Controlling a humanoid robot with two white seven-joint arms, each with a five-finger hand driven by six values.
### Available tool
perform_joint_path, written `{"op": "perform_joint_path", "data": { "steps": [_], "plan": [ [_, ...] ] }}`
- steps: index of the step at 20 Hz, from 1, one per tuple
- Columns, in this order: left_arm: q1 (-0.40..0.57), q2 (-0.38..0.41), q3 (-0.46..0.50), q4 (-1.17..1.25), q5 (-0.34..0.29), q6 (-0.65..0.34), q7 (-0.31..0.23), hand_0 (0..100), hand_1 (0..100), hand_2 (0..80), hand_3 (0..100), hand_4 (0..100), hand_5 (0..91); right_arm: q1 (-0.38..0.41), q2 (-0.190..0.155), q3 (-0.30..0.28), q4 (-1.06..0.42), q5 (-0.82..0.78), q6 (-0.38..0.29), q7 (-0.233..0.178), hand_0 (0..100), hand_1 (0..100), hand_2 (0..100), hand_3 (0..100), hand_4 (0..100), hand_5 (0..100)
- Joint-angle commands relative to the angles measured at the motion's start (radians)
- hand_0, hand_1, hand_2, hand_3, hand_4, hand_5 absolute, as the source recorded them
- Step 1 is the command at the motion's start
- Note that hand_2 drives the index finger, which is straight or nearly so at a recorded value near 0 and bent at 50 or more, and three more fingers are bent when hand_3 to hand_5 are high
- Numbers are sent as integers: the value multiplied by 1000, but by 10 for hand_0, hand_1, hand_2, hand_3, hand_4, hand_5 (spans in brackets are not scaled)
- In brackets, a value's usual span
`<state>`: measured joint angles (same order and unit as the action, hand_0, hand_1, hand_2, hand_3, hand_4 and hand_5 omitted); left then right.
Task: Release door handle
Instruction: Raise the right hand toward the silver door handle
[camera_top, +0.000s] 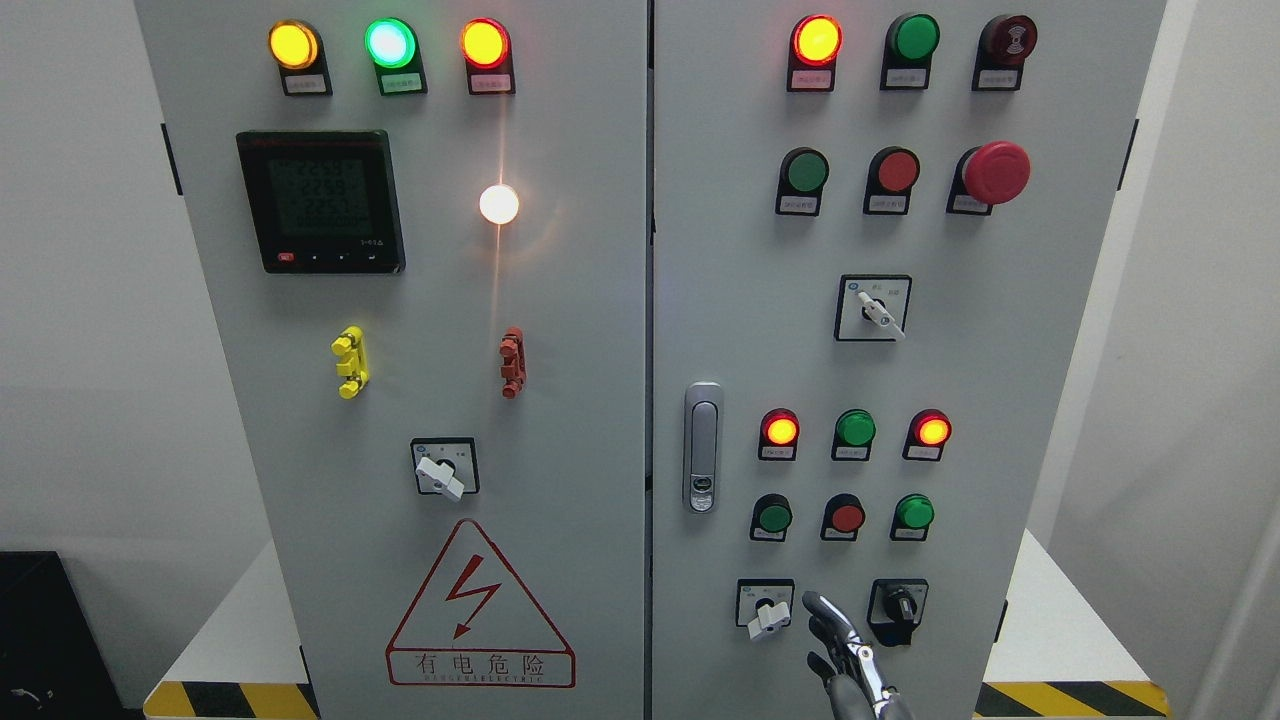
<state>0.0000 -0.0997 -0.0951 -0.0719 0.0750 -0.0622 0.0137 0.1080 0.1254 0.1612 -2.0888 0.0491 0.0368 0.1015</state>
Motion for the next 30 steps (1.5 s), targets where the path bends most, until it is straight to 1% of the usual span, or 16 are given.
{"op": "perform_joint_path", "data": {
  "steps": [1, 11, 12, 13, 15, 16, 17, 18, 19, 20, 22, 24, 25, 26, 28, 30],
  "plan": [
    [17, 0, 0, 0, 0, -1, 0, 120, 556, 0, 0, 0, 0, 2, 0, -25, -1, 9, -3, 9, 464, 0, 0, 16, 0, 0],
    [17, 0, 0, 0, 0, -1, 0, 120, 556, 0, 0, 0, 0, 1, -1, -20, -1, 11, -3, 7, 457, 0, 0, 18, 0, 0],
    [17, 0, 0, 0, 0, -1, 0, 120, 556, 0, 0, 0, 0, -1, -3, -20, -1, 11, -3, 7, 455, 0, 0, 21, 4, 0],
    [17, 0, 0, 0, 0, -1, 0, 120, 556, 0, 0, 0, 0, -5, -4, -20, -1, 11, 0, 7, 449, 0, 0, 39, 32, 0],
    [17, 0, 0, 0, 0, -1, 0, 120, 556, 0, 0, 0, 0, -10, -4, -22, -1, 17, 3, 7, 430, 29, 0, 159, 212, 172],
    [17, 0, 0, 0, 0, -1, 0, 120, 556, 0, 0, 0, 0, -11, -6, -22, -1, 32, 3, 7, 413, 67, 0, 274, 368, 324],
    [17, 0, 0, 0, 0, -1, 0, 120, 556, 0, 0, 0, 0, -11, -6, -22, -1, 58, 3, 6, 402, 100, 0, 435, 518, 480],
    [17, 0, 0, 0, 0, -1, 0, 120, 556, 0, 0, 0, 0, -10, -6, -22, -1, 95, 2, 6, 397, 127, 0, 581, 639, 644],
    [17, 0, 0, 0, -1, -1, 0, 120, 556, 0, 0, 0, 0, -10, -4, -22, -1, 136, 2, 3, 404, 156, 0, 670, 726, 754],
    [17, 0, 0, 0, -1, -1, 0, 120, 556, 0, 0, 0, 0, -11, -4, -20, -1, 177, 0, 1, 422, 185, 0, 727, 784, 821],
    [17, 0, 0, 0, 0, -1, 0, 120, 556, 0, 0, 0, 0, -21, -3, -16, 1, 253, -2, -12, 446, 222, 0, 784, 851, 877],
    [17, 0, 0, 0, 0, -1, 0, 120, 556, 0, 0, 0, 0, -37, -1, -9, 4, 320, -2, -34, 457, 259, 0, 846, 934, 973],
    [17, 0, 0, 1, -1, -1, 0, 120, 556, 0, 0, 0, 0, -41, -1, -3, 6, 352, -2, -43, 464, 275, 0, 899, 960, 1000],
    [17, 0, 0, 0, -1, -1, 0, 120, 556, 0, 0, 0, 0, -47, -1, 9, 7, 391, -2, -52, 467, 287, 0, 939, 991, 1000],
    [17, 0, 0, 0, -1, -1, 0, 120, 556, 0, 0, 0, 0, -50, -1, 24, 13, 474, -3, -75, 463, 296, 17, 992, 1000, 1000],
    [17, 0, 0, 0, -1, -1, 0, 120, 556, 0, 0, 0, 0, -50, -1, 27, 26, 561, -6, -85, 456, 297, 34, 1000, 1000, 1000]
  ]
}}
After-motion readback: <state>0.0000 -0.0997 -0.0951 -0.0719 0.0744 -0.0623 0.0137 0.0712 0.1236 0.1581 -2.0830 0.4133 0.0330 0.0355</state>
